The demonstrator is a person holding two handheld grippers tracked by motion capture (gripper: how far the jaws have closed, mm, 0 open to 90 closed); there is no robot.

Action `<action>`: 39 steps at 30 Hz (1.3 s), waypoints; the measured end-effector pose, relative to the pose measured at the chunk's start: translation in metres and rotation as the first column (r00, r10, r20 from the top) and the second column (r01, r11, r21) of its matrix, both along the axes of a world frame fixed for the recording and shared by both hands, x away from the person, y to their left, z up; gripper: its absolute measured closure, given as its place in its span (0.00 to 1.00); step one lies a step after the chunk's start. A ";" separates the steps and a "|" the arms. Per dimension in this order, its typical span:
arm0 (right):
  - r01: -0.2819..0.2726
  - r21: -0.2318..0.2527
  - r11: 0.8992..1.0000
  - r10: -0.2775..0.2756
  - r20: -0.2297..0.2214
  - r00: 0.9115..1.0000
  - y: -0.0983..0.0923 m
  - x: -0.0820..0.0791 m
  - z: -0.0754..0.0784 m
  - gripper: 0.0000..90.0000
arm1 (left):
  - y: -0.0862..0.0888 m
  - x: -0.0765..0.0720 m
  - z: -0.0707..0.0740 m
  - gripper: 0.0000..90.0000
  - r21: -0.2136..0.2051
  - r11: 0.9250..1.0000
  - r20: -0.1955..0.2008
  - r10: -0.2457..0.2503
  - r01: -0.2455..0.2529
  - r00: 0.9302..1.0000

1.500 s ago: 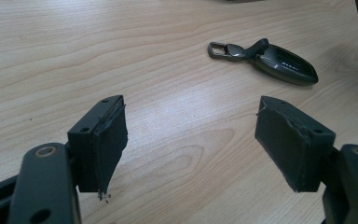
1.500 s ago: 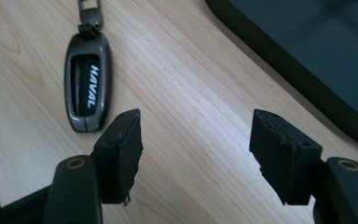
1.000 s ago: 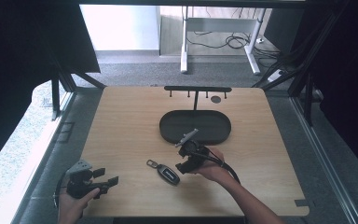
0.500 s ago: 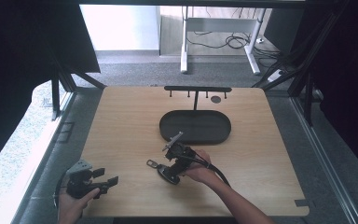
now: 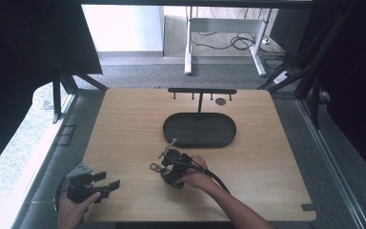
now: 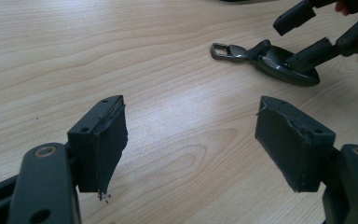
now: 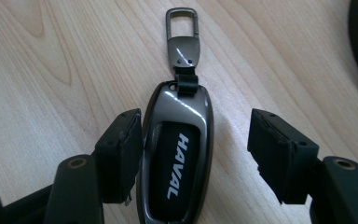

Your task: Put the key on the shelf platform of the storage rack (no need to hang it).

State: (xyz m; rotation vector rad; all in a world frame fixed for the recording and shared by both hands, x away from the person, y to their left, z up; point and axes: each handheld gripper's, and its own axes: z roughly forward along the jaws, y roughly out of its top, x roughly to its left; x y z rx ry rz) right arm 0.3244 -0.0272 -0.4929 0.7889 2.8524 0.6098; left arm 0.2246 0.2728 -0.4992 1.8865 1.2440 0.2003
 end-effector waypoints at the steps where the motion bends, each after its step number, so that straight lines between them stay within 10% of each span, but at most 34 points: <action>1: -0.002 -0.004 1.000 0.002 -0.002 1.000 0.001 0.000 -0.001 0.40 | 0.000 0.000 0.000 0.28 0.000 1.000 0.000 0.000 0.000 1.000; 39: 0.024 0.036 0.999 -0.021 -0.082 0.996 0.002 0.008 -0.015 0.55 | 0.001 0.000 0.001 0.28 -0.005 1.000 0.002 0.003 -0.003 1.000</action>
